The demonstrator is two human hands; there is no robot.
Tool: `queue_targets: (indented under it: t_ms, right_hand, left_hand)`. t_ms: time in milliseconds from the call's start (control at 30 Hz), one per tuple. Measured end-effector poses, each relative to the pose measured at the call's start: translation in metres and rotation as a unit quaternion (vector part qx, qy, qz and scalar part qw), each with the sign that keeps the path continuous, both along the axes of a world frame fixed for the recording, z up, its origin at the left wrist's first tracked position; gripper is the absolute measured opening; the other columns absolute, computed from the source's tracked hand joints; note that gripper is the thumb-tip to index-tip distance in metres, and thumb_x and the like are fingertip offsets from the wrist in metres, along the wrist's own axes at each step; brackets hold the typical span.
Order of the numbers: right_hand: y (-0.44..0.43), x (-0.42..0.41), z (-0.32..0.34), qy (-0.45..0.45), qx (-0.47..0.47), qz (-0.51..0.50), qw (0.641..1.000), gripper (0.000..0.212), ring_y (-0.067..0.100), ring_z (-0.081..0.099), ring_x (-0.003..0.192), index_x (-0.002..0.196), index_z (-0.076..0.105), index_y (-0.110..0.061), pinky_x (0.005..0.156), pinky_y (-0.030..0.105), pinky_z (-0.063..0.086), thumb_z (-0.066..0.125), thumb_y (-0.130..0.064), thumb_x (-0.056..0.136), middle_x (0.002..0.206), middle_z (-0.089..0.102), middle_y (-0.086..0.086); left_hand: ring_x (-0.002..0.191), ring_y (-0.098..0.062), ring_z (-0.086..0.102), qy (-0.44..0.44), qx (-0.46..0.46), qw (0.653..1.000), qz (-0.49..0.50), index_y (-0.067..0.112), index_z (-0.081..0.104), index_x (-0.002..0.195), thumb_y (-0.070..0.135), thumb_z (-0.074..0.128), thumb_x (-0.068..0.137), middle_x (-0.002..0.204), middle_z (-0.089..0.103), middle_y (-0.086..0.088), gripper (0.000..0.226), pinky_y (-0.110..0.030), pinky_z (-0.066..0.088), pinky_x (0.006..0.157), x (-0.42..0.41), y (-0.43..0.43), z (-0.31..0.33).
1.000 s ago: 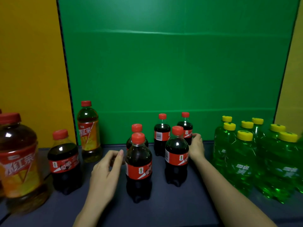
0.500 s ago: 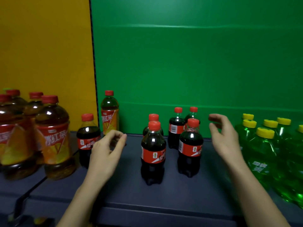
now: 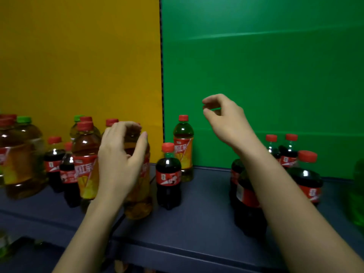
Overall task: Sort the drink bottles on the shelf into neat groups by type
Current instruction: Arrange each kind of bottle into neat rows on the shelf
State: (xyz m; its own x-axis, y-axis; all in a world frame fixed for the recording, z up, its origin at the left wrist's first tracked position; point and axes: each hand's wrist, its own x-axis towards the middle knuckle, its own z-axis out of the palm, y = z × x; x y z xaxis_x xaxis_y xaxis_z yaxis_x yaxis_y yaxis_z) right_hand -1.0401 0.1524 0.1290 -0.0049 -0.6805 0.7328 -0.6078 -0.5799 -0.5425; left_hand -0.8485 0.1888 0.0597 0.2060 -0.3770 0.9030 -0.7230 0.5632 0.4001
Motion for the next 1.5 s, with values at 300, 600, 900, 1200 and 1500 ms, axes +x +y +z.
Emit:
queue_targets:
  t_ms: [300, 600, 900, 1200, 1500]
  right_hand:
    - [-0.103, 0.054, -0.058, -0.072, 0.187, -0.023, 0.979, 0.08, 0.03, 0.035, 0.132, 0.141, 0.022, -0.002, 0.109, 0.036, 0.029, 0.068, -0.027, 0.08, 0.145, 0.031, 0.016]
    - [-0.141, 0.058, -0.102, -0.127, 0.247, -0.007, 0.961, 0.052, 0.023, 0.057, 0.091, 0.111, 0.049, -0.003, 0.081, 0.032, 0.043, 0.075, -0.024, 0.071, 0.109, 0.062, 0.014]
    - [-0.106, 0.035, -0.076, -0.137, 0.133, -0.051, 0.98, 0.061, 0.031, 0.057, 0.106, 0.113, 0.047, -0.005, 0.095, 0.045, 0.045, 0.08, -0.028, 0.067, 0.115, 0.06, 0.014]
    - [-0.028, 0.03, -0.008, -0.143, -0.035, 0.015, 0.989, 0.059, 0.017, 0.058, 0.1, 0.112, 0.051, -0.01, 0.087, 0.026, 0.043, 0.079, -0.034, 0.067, 0.112, 0.062, 0.005]
    - [0.04, 0.079, 0.003, -0.145, -0.034, 0.174, 0.973, 0.051, 0.008, 0.063, 0.096, 0.1, 0.055, -0.033, 0.087, 0.036, 0.052, 0.075, -0.055, 0.058, 0.103, 0.066, -0.008]
  left_hand:
    - [0.121, -0.012, 0.046, 0.011, 0.151, 0.985, -0.084, 0.02, 0.027, 0.139, 0.068, 0.056, 0.07, 0.135, 0.045, 0.001, 0.089, -0.03, 0.038, 0.1, 0.041, -0.024, -0.039]
    - [0.092, 0.001, 0.058, 0.091, 0.25, 0.945, -0.189, 0.03, 0.044, 0.111, 0.035, 0.082, 0.058, 0.102, 0.061, 0.013, 0.066, -0.009, 0.047, 0.074, 0.041, -0.037, -0.078]
    - [0.088, 0.006, 0.061, 0.133, 0.185, 0.959, -0.166, 0.036, 0.051, 0.1, 0.047, 0.075, 0.053, 0.096, 0.064, 0.012, 0.053, -0.018, 0.051, 0.078, 0.035, -0.022, -0.07]
    - [0.091, 0.003, 0.062, 0.121, 0.085, 0.977, -0.153, 0.028, 0.055, 0.105, 0.039, 0.077, 0.057, 0.095, 0.064, 0.014, 0.054, -0.011, 0.051, 0.076, 0.045, 0.035, -0.004]
    - [0.093, -0.002, 0.063, 0.156, 0.097, 0.978, -0.096, 0.041, 0.057, 0.095, 0.05, 0.08, 0.049, 0.099, 0.066, 0.01, 0.052, -0.025, 0.051, 0.078, 0.133, 0.069, -0.009]
